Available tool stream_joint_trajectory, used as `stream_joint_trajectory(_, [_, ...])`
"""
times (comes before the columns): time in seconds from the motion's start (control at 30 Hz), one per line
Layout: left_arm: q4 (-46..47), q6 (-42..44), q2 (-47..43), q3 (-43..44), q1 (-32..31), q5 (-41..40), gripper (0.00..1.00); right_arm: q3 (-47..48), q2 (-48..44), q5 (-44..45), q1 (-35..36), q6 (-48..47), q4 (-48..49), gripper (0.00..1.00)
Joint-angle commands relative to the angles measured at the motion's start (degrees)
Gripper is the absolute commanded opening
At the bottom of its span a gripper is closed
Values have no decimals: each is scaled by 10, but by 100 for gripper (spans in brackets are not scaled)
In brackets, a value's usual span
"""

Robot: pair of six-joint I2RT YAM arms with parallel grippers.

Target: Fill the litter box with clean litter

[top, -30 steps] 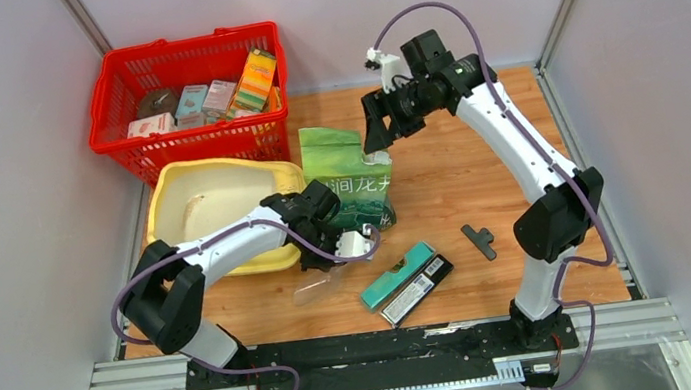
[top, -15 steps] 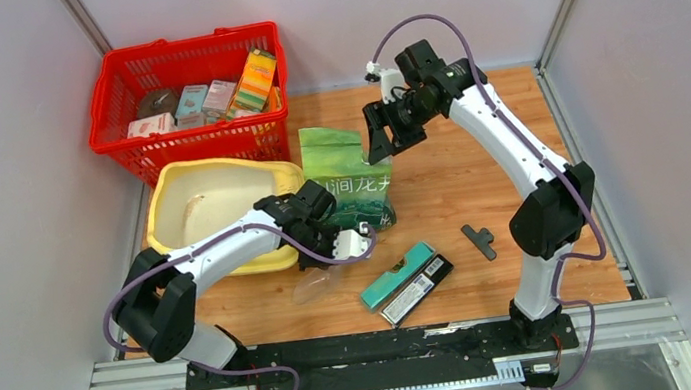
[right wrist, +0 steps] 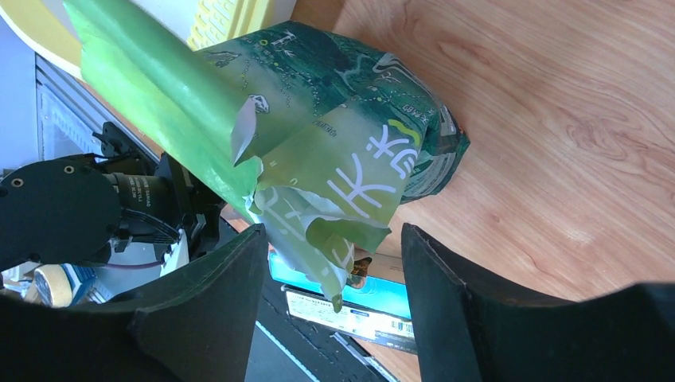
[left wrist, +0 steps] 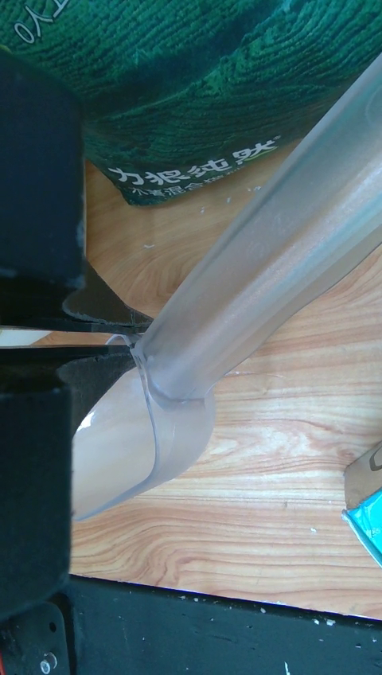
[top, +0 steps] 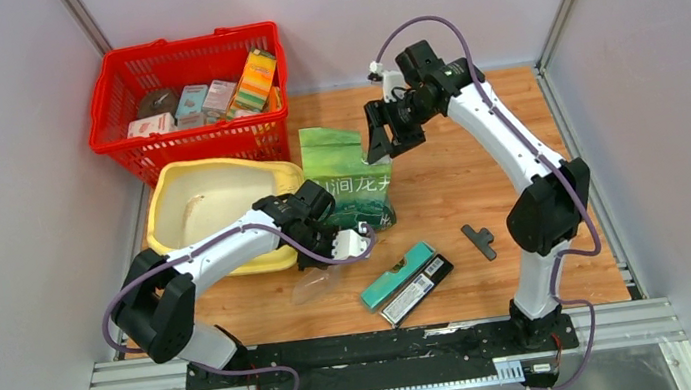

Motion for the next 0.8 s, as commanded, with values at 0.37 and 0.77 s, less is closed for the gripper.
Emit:
stream_joint_trajectory(0.37, [-6,-3,-13,5,5,11,0,15,18,-31,-10,48,32,64])
stream_joint_trajectory(0.77, [-20,-2,-7,12,7,19,0,-7,6,-1,-14,50,23,53])
